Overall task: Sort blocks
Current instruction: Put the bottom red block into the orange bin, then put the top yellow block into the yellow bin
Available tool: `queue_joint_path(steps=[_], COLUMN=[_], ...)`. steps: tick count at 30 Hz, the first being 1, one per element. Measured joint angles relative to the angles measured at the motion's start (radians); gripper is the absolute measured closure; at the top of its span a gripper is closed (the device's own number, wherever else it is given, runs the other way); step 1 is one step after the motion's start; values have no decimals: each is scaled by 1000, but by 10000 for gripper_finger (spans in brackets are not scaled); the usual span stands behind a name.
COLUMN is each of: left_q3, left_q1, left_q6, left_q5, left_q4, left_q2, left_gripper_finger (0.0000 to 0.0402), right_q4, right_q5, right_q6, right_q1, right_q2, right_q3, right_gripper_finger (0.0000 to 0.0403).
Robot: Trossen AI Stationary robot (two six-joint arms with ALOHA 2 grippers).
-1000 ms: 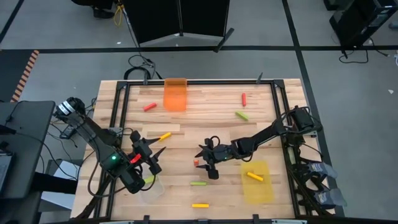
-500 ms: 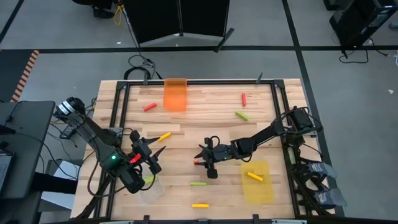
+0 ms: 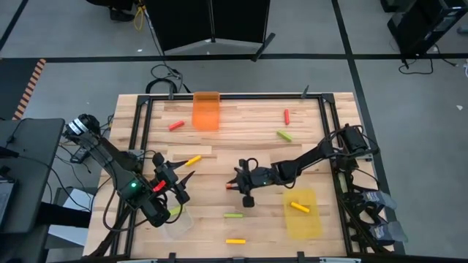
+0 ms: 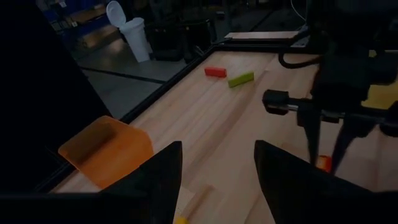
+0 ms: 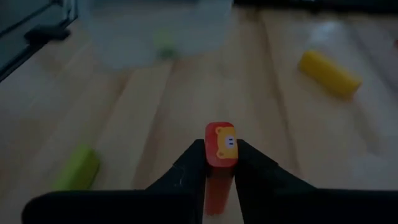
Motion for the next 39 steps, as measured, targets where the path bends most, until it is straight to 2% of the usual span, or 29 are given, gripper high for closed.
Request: queue_joint_path(steps=[11,19,24,27,33,39], left_q3=[0,1,1,1,1,1], left_q1=[11,36,59,75,87,87], left_q6=[-137,-163,-163,-163,-166,-166], left_q5=[-7,-21,-17,-13,12,31], left_q4=[-30,-52,-61,-68,-67,-64], left_q2=[-9,-16,-16,-16,-16,-16], left_gripper_finger=[195,195,195,195,195,195], right_q4=[1,-57,-34,-42,-150,-169], right_q5=[86,79,13,-28,-31,-4], right_q6=[-138,-150,-88,-42,-32,-39], right_q1=[-221,-449,-558,-593,-609,-615], right_q2=[0,0,34,122,299,325], right_q3=[230,371,418,499,677,716], right_gripper_finger=[333,333,333,329,303,274])
